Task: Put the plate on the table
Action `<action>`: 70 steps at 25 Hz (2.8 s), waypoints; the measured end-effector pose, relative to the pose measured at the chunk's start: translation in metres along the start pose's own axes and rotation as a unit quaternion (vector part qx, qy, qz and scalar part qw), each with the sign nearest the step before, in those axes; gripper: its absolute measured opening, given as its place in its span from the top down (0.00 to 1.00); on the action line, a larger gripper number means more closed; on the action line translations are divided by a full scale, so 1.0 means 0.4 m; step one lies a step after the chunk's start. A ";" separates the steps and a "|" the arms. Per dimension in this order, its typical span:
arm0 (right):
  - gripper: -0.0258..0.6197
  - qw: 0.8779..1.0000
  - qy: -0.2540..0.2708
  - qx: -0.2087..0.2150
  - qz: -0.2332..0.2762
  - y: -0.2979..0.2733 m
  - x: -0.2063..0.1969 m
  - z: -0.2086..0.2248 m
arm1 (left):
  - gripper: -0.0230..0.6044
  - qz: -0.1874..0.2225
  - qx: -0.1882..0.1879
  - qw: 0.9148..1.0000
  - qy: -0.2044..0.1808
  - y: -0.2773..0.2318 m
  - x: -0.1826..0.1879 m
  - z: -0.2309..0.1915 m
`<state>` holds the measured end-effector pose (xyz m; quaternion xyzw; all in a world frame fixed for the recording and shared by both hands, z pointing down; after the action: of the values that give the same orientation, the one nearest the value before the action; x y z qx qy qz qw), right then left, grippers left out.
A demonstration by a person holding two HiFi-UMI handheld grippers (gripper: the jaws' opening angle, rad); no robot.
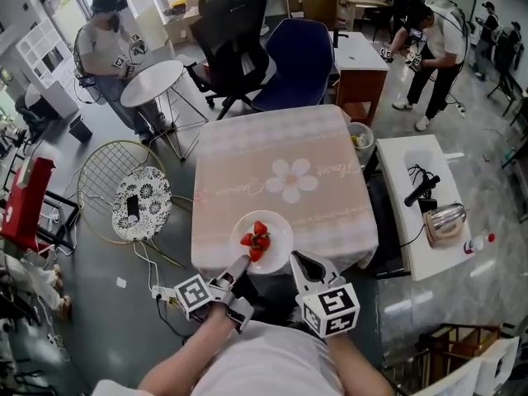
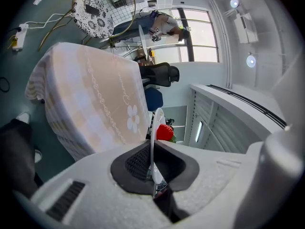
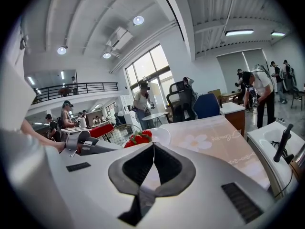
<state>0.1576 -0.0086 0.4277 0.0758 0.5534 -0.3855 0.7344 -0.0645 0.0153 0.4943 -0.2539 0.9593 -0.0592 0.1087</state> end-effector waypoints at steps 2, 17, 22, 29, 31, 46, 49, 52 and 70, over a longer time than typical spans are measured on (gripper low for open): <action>0.95 1.000 0.001 0.002 -0.004 -0.012 0.001 0.006 | 0.94 -0.001 0.001 1.000 0.000 -0.011 0.001 -0.002; 0.95 0.999 0.009 -0.026 -0.041 -0.172 0.051 0.093 | 0.94 -0.025 0.005 0.999 0.029 -0.170 0.095 -0.061; 0.95 0.998 0.010 -0.031 -0.053 -0.233 0.067 0.107 | 0.94 -0.038 0.010 0.999 0.031 -0.214 0.136 -0.086; 0.95 0.998 0.010 -0.039 -0.056 -0.323 0.097 0.115 | 0.94 -0.060 0.018 0.998 0.028 -0.279 0.199 -0.113; 0.95 0.997 0.009 -0.039 -0.060 -0.342 0.100 0.115 | 0.94 -0.065 0.022 0.997 0.028 -0.294 0.212 -0.123; 0.95 0.993 -0.006 -0.064 -0.095 -0.444 0.091 0.154 | 0.94 -0.104 0.036 0.994 0.014 -0.418 0.281 -0.192; 0.95 0.993 -0.011 -0.068 -0.100 -0.465 0.090 0.162 | 0.94 -0.111 0.041 0.993 0.007 -0.440 0.292 -0.202; 0.95 0.992 -0.012 -0.066 -0.104 -0.488 0.092 0.160 | 0.94 -0.115 0.044 0.992 0.003 -0.465 0.302 -0.214; 0.95 0.988 -0.031 -0.089 -0.126 -0.517 0.066 0.181 | 0.94 -0.137 0.073 0.988 -0.021 -0.559 0.308 -0.262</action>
<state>0.0802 -0.2032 0.4970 -0.0721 0.5674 -0.4267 0.7006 -0.0878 -0.2335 0.6115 -0.3760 0.9059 -0.1377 0.1381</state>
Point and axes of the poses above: the fingertips, and each gripper's own axes: y backward along the fingers, z to its right, x out of its top, the point moved 9 cm from there along y, backward along the fingers, and after that the axes turned 8 degrees about -y, right-handed, at the moved point
